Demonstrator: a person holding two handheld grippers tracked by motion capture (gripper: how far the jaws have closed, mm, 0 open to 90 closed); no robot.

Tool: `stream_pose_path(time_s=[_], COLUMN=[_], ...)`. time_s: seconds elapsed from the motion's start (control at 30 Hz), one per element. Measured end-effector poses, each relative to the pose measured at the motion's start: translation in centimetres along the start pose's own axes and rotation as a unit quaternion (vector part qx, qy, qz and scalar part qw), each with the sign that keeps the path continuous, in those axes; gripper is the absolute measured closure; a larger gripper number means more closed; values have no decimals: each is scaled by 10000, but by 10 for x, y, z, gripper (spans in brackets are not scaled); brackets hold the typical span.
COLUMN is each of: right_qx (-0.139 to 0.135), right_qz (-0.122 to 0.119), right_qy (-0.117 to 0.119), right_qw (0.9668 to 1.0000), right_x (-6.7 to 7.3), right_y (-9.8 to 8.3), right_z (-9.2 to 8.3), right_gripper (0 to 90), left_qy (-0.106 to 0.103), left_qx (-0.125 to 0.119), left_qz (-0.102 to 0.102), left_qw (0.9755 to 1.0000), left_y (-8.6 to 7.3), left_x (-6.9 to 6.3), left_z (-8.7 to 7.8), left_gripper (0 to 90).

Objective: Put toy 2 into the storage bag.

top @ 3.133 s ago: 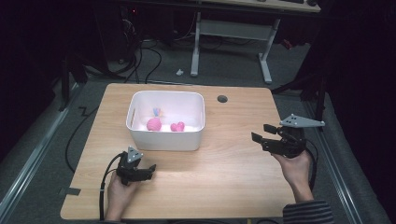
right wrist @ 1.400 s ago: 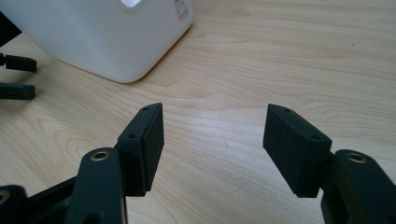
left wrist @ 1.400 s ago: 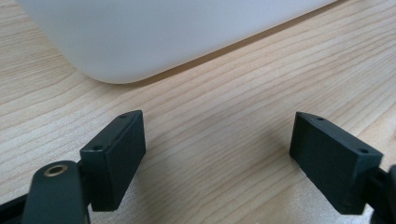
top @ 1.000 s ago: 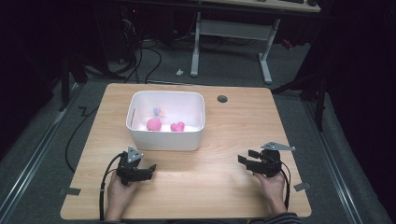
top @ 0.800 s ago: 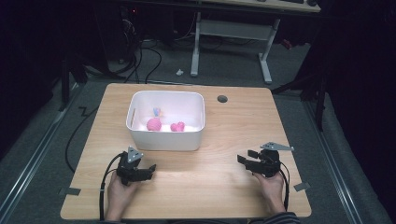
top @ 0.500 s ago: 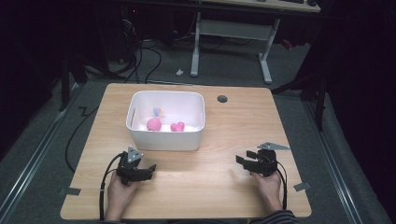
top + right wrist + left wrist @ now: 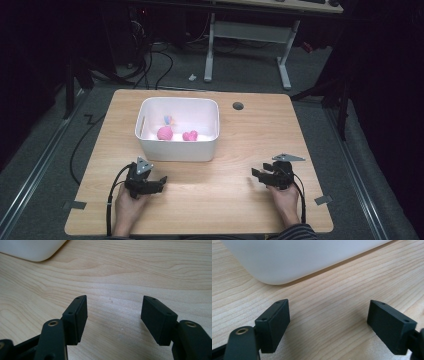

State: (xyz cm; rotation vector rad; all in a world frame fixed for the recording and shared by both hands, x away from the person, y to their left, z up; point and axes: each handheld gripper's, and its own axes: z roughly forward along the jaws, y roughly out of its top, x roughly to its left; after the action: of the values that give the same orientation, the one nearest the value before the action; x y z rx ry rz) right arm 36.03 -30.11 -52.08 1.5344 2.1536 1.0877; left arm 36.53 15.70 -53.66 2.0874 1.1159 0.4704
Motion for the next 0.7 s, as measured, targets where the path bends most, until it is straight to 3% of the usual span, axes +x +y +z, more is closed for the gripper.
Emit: stream_pose_path(time_s=[0.43,0.7], right_qx=[-20,-70], right_qz=[-119,-305], right_qy=[-188,-443], right_qw=[9997,9985], right_x=[0,4], right_y=[-1,-2], right_z=[8,12], right_gripper=[381,365], left_qy=[0,-2], left_qx=[-2,0], left_qz=[-2,0], left_qw=[10000,10000], left_y=[0,0], left_x=[0,0], left_z=[0,0], left_gripper=[186,186])
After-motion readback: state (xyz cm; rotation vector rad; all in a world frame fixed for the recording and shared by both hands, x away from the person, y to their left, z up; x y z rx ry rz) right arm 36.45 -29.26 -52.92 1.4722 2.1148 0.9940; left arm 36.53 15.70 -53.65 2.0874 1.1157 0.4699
